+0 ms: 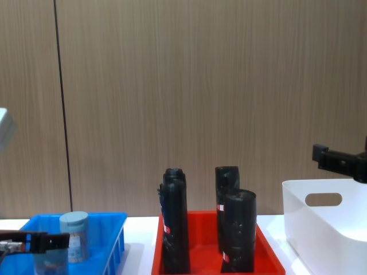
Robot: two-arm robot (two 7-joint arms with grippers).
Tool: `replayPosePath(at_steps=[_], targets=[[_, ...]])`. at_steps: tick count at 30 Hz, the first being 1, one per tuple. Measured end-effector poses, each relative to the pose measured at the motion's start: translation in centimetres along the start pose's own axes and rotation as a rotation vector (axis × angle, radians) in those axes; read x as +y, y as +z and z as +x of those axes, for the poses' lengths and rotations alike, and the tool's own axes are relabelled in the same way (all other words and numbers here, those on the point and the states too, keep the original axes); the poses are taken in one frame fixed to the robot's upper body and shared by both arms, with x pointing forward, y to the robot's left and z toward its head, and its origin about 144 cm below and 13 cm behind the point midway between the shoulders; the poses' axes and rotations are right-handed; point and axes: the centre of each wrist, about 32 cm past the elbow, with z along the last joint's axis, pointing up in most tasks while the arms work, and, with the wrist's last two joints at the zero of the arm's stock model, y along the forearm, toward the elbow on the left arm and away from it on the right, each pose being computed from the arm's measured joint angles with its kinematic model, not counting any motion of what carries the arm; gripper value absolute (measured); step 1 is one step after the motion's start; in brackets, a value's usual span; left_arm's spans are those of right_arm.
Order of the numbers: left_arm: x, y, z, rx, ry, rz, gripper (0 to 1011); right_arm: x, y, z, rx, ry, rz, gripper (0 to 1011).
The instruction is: Pick the cotton swabs from the blue box and place them into the white box.
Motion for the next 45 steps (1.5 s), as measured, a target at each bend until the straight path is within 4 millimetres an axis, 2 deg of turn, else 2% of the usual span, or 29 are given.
replayPosePath(at_steps=[18,34,38,45], targets=[[-2.4,0.1,1.2,0.026,-0.019,0.045,1004,0.0,0.0,0.0,0.000,0.000,0.000,1002],[-4.0,0.1,1.2,0.021,-0.051,0.062,1000,0.0,0.0,0.0,0.000,0.000,0.000,1001],[-4.2,0.1,1.1,0.017,-0.056,0.068,944,0.0,0.0,0.0,0.000,0.000,0.000,1002],[-4.5,0.2,0.9,0.012,-0.059,0.072,741,0.0,0.0,0.0,0.000,0.000,0.000,1002]])
